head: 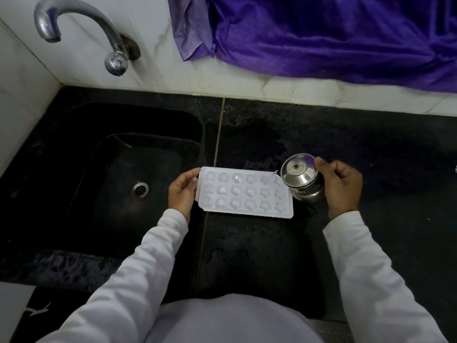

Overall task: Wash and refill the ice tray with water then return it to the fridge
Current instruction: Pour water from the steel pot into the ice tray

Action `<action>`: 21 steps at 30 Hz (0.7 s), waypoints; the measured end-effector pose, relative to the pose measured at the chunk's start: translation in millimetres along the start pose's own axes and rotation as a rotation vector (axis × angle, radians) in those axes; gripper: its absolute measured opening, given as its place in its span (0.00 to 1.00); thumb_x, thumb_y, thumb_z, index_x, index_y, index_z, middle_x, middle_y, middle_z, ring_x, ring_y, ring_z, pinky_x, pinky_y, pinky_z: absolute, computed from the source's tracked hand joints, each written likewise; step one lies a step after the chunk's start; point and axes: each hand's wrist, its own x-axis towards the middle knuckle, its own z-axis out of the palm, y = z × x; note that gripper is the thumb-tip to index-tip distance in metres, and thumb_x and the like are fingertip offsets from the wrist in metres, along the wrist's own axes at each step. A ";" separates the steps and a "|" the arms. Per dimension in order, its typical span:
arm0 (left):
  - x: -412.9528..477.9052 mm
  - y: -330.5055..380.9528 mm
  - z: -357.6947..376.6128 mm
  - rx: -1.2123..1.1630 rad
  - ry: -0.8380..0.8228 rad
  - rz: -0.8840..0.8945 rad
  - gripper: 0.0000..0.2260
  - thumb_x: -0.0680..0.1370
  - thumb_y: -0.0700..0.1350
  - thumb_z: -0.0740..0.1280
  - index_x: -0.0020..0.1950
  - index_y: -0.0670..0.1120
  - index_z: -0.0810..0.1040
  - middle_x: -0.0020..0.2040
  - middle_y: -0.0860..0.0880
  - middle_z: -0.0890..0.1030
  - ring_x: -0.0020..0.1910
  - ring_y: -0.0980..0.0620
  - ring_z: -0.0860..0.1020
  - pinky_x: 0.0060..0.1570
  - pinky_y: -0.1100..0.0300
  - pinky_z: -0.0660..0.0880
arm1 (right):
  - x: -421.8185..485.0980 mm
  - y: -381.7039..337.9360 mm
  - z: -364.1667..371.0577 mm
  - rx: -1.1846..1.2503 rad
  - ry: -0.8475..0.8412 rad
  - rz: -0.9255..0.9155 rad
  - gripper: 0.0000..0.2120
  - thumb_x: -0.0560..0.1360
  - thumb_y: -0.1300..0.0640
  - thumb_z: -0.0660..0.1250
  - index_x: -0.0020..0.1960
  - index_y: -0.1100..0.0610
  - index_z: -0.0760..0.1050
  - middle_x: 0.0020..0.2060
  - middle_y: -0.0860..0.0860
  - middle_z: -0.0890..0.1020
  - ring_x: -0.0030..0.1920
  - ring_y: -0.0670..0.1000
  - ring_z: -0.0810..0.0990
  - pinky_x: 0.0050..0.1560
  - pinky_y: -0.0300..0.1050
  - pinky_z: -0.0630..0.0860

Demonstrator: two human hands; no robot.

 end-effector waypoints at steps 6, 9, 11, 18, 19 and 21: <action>0.2 -1.3 -0.7 0.008 -0.001 0.010 0.14 0.80 0.35 0.62 0.54 0.48 0.84 0.57 0.47 0.85 0.59 0.46 0.82 0.63 0.45 0.78 | 0.0 1.5 -0.5 0.002 0.003 0.001 0.21 0.76 0.59 0.72 0.37 0.74 0.69 0.30 0.57 0.71 0.30 0.44 0.69 0.34 0.31 0.72; -0.4 0.0 -0.1 0.001 0.004 0.011 0.15 0.81 0.34 0.61 0.53 0.50 0.84 0.56 0.48 0.85 0.59 0.46 0.82 0.63 0.46 0.78 | -0.8 0.5 -1.1 0.033 0.010 0.036 0.19 0.76 0.58 0.72 0.38 0.72 0.71 0.32 0.59 0.73 0.33 0.48 0.71 0.36 0.32 0.73; -0.6 0.6 -0.4 -0.001 -0.001 0.009 0.15 0.80 0.34 0.61 0.52 0.50 0.84 0.56 0.48 0.85 0.59 0.46 0.82 0.62 0.46 0.78 | -0.4 -0.6 -2.7 0.066 0.012 0.076 0.16 0.76 0.57 0.72 0.36 0.66 0.73 0.32 0.57 0.73 0.34 0.48 0.71 0.38 0.35 0.74; 1.2 -1.7 -1.4 -0.010 -0.004 0.010 0.15 0.80 0.34 0.62 0.52 0.51 0.85 0.56 0.47 0.85 0.59 0.45 0.82 0.62 0.46 0.78 | 4.0 -0.4 -9.5 0.190 0.054 0.105 0.19 0.75 0.59 0.72 0.29 0.55 0.69 0.28 0.49 0.74 0.32 0.44 0.72 0.40 0.34 0.75; 1.3 -2.1 -0.9 -0.012 -0.004 0.015 0.15 0.80 0.34 0.62 0.52 0.50 0.85 0.56 0.47 0.85 0.59 0.45 0.82 0.62 0.46 0.78 | 5.1 0.8 -11.0 0.184 0.053 0.095 0.18 0.75 0.59 0.72 0.29 0.56 0.69 0.29 0.51 0.74 0.33 0.45 0.72 0.41 0.35 0.75; 1.8 -3.3 -0.3 -0.022 -0.006 0.023 0.14 0.80 0.34 0.62 0.52 0.49 0.84 0.56 0.47 0.85 0.59 0.44 0.82 0.61 0.47 0.78 | 7.5 4.1 -14.4 0.154 0.047 0.074 0.18 0.75 0.58 0.72 0.31 0.61 0.70 0.30 0.56 0.72 0.34 0.50 0.71 0.42 0.39 0.74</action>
